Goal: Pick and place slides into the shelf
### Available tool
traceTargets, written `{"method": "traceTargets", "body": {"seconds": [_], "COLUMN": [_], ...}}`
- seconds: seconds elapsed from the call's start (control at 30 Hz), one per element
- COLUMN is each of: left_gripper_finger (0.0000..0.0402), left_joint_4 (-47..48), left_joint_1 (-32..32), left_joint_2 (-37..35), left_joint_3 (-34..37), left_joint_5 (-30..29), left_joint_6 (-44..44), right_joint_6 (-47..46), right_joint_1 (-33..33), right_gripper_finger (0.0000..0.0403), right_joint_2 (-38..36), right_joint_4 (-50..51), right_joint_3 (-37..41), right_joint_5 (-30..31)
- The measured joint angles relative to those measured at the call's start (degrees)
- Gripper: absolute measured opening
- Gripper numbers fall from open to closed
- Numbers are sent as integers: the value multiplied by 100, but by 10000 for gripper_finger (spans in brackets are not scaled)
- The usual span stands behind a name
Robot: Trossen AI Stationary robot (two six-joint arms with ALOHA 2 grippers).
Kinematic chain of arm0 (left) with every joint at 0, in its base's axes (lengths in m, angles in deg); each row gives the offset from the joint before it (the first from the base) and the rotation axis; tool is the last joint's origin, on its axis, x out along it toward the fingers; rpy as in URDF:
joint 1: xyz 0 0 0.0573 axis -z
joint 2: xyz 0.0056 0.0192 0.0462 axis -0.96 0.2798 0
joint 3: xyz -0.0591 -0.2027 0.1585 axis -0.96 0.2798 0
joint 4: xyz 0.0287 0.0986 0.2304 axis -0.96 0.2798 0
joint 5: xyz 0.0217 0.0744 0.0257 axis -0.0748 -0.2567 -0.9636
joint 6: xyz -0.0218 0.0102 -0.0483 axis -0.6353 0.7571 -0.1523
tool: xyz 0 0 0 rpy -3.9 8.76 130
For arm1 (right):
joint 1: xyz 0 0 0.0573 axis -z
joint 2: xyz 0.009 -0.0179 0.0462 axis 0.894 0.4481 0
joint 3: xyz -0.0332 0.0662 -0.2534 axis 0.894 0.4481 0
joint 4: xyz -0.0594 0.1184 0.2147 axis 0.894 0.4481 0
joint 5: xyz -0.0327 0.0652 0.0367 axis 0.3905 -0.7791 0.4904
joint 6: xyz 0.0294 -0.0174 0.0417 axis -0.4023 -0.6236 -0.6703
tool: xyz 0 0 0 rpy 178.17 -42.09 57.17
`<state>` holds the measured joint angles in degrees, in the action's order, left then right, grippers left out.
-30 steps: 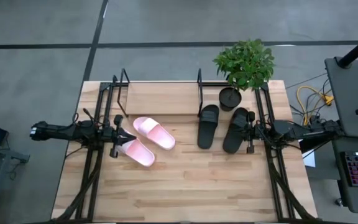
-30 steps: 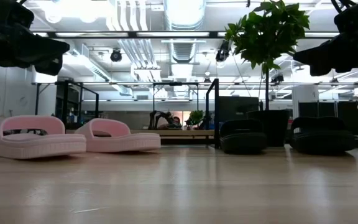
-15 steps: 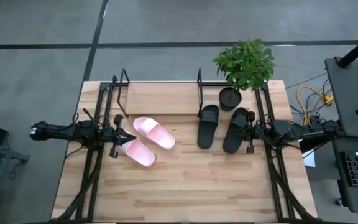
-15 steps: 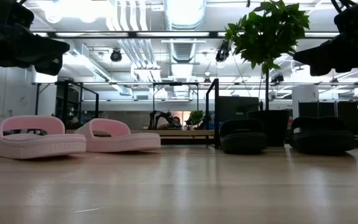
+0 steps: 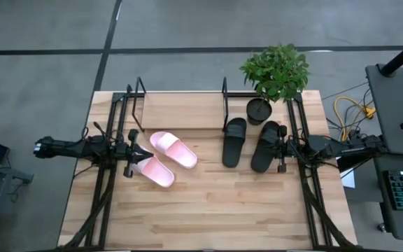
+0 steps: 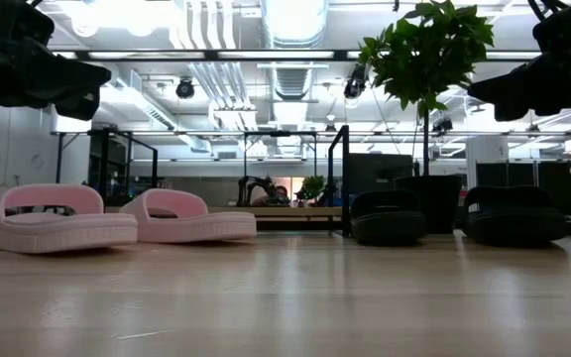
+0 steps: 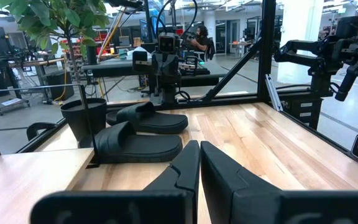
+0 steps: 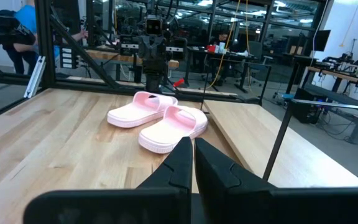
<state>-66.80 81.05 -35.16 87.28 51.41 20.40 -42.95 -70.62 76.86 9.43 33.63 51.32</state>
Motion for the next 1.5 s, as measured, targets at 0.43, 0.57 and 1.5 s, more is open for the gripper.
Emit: {"method": "traceTargets", "body": {"seconds": [0.43, 0.57, 1.5], "left_gripper_finger": [0, 0, 0], "left_joint_4": [2, 1, -1063], "left_joint_1": [0, -1, -11], "left_joint_2": [0, 0, 65], "left_joint_3": [1, 1, -1], "left_joint_5": [1, 0, -119], "left_joint_6": [-1, 0, 386], "right_joint_6": [0, 0, -424], "right_joint_1": [2, 1, 1], "right_gripper_finger": [9, 9, 9], "right_joint_2": [2, 1, 13], "right_joint_4": [0, 0, -1546], "right_joint_3": [1, 0, 8], "right_joint_5": [0, 0, -2]}}
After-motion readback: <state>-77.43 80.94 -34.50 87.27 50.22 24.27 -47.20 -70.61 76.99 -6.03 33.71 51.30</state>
